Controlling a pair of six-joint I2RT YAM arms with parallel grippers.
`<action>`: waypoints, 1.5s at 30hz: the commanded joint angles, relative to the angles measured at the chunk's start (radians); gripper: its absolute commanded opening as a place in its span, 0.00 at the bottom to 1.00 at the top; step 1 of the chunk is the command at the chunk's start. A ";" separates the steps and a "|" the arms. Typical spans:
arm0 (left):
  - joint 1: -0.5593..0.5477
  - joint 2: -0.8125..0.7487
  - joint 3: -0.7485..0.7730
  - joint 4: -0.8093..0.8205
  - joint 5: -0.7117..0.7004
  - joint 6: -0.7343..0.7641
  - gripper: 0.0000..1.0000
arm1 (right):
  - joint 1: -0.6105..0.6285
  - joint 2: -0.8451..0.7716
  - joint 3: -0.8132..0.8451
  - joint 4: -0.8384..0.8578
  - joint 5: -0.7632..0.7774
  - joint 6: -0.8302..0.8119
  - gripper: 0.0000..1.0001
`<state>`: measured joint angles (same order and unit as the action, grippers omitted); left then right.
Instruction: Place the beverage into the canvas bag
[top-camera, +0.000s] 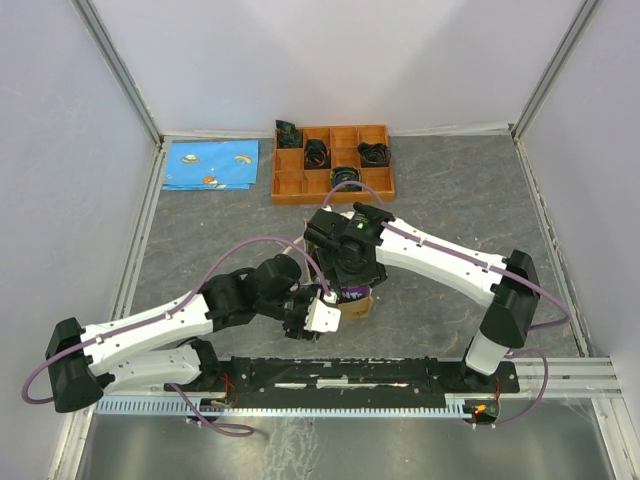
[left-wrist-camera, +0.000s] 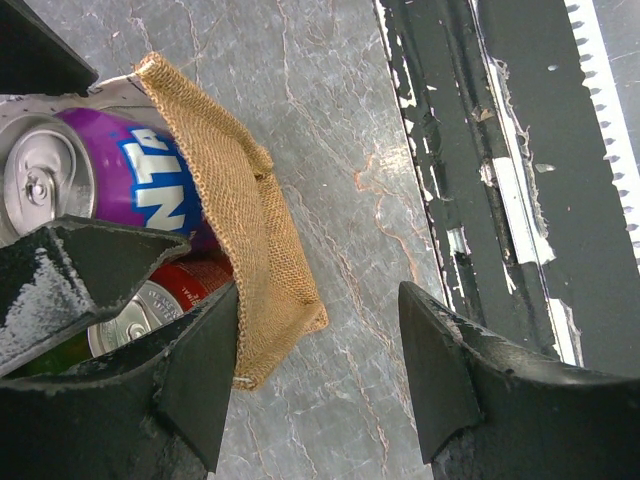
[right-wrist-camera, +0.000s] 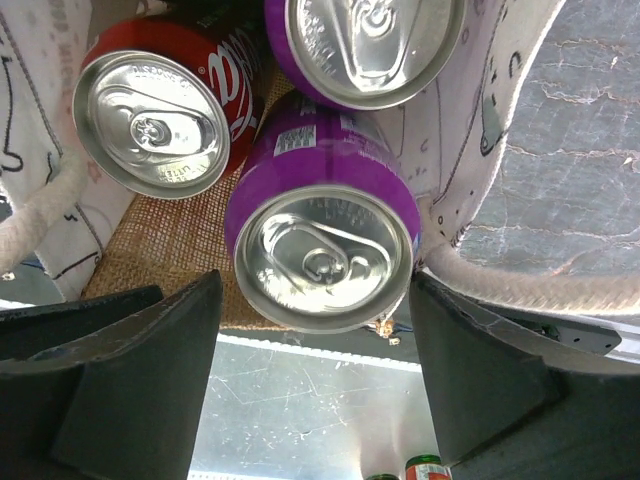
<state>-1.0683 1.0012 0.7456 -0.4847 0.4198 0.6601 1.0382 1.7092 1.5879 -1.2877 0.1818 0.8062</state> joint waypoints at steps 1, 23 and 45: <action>-0.010 -0.002 -0.001 -0.041 0.033 0.035 0.69 | 0.000 -0.037 0.001 0.002 -0.018 -0.011 0.83; -0.010 -0.006 -0.003 -0.043 0.034 0.036 0.69 | 0.000 -0.053 0.174 -0.081 0.058 0.007 0.53; -0.010 -0.007 0.002 -0.058 0.034 0.046 0.69 | -0.001 -0.046 -0.117 0.099 0.032 0.024 0.16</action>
<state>-1.0683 1.0004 0.7456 -0.4923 0.4202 0.6743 1.0389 1.6768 1.5246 -1.2358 0.2047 0.8146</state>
